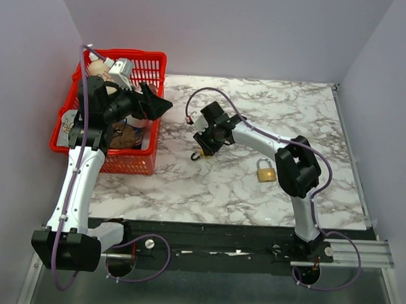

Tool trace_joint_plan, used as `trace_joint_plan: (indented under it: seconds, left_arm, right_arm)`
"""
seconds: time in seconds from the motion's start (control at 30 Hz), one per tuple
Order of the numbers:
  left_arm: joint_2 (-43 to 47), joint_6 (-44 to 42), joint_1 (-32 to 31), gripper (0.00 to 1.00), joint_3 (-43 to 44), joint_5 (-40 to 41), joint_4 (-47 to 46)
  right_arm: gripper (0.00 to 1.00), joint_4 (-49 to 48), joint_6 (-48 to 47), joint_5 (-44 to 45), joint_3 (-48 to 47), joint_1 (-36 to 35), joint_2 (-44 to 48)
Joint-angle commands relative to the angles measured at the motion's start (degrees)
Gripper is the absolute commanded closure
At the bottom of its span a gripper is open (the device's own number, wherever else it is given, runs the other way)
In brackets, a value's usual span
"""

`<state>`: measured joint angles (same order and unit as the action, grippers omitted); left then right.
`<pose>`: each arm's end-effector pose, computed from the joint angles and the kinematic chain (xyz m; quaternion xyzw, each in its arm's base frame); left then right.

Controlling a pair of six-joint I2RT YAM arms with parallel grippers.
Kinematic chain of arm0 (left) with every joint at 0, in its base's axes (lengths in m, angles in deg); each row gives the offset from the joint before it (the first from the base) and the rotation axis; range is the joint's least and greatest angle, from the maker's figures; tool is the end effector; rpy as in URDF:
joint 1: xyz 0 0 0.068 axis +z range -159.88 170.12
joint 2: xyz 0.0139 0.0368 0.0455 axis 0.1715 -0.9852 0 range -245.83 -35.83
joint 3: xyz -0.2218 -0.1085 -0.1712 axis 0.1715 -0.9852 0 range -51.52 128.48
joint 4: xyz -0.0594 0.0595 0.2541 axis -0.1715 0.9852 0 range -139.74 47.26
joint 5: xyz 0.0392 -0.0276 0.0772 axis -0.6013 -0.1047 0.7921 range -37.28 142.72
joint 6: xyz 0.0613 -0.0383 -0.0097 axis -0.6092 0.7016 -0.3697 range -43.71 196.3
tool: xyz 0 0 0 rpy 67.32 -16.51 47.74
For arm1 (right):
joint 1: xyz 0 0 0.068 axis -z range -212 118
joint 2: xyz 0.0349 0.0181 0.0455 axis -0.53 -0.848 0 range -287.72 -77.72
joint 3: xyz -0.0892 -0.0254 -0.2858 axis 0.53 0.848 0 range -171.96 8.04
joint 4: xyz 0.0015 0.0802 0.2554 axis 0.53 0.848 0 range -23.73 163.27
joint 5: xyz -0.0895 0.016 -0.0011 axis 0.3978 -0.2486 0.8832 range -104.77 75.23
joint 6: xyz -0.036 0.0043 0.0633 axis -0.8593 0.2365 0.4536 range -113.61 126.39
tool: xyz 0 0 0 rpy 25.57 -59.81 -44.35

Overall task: Lock with the key
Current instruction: Move the lock to the center of the board, then pick up the lock from the center of the board.

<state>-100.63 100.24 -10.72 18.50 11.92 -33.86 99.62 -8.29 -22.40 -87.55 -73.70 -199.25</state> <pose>0.2577 -0.0435 0.4386 0.0736 0.7514 -0.3905 0.5268 0.3635 0.3346 0.1914 -0.4700 0.8398 0.1241 0.2419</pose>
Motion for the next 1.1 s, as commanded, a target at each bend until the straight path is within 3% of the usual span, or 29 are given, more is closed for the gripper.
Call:
trace_joint_plan:
  seconds: [0.0,0.1,0.2,0.33,0.57,0.77,0.93,1.07]
  left_arm:
    - [1.4,1.4,0.4,0.02,-1.2,-1.6,-1.4]
    - [1.4,2.2,0.4,0.02,-1.4,-1.7,-1.9]
    - [1.6,2.2,0.4,0.02,-1.5,-1.7,-2.0]
    - [1.8,1.7,0.4,0.02,-1.3,-1.4,-1.6]
    - [2.0,2.2,0.4,0.02,-1.8,-1.3,-2.1]
    - [2.3,1.3,0.4,0.02,-2.0,-1.2,-1.2]
    - [2.9,-2.0,0.4,0.02,-2.0,-2.2,1.2]
    - [4.8,-10.7,0.4,0.02,-1.5,-4.1,3.7]
  right_arm:
    - [0.63,0.0,-0.8,-2.6,2.1,-0.5,2.7]
    - [0.58,0.6,-0.6,-2.1,1.2,-0.5,1.0]
    - [0.4,1.2,0.3,-1.6,0.1,-0.6,-0.6]
    - [0.36,1.3,1.0,0.2,-0.1,-0.8,-1.8]
    - [0.38,0.1,1.3,4.5,1.1,-1.7,-3.0]
    - [0.59,-0.6,1.8,6.3,2.2,-1.8,-1.4]
    - [0.97,1.6,2.5,4.0,3.0,-1.8,2.8]
    - [0.99,4.2,4.1,-0.2,4.6,-1.3,10.3]
